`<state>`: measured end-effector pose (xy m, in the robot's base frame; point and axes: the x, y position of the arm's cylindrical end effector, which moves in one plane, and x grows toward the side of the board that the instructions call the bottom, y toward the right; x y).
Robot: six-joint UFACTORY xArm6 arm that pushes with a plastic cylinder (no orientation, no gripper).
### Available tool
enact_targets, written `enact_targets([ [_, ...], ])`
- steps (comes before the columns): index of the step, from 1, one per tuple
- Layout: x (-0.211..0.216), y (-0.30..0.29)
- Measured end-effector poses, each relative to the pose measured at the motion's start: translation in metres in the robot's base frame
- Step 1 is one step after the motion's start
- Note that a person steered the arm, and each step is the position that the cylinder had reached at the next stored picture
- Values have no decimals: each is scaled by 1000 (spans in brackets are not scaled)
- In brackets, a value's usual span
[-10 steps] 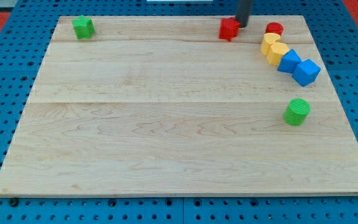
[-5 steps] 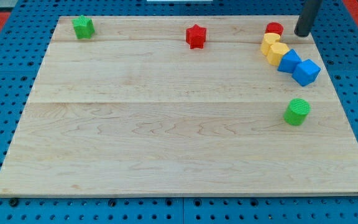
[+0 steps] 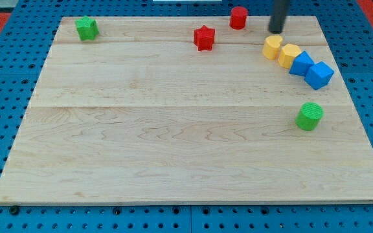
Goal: Move the red circle to the top center
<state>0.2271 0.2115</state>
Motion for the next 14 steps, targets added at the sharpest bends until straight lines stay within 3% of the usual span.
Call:
enact_targets([
  [1, -35, 11],
  [3, -35, 5],
  [5, -36, -40],
  [6, -34, -67],
  [9, -30, -225],
  [11, 26, -264],
  [12, 5, -350],
  [13, -35, -380],
  [14, -36, -374],
])
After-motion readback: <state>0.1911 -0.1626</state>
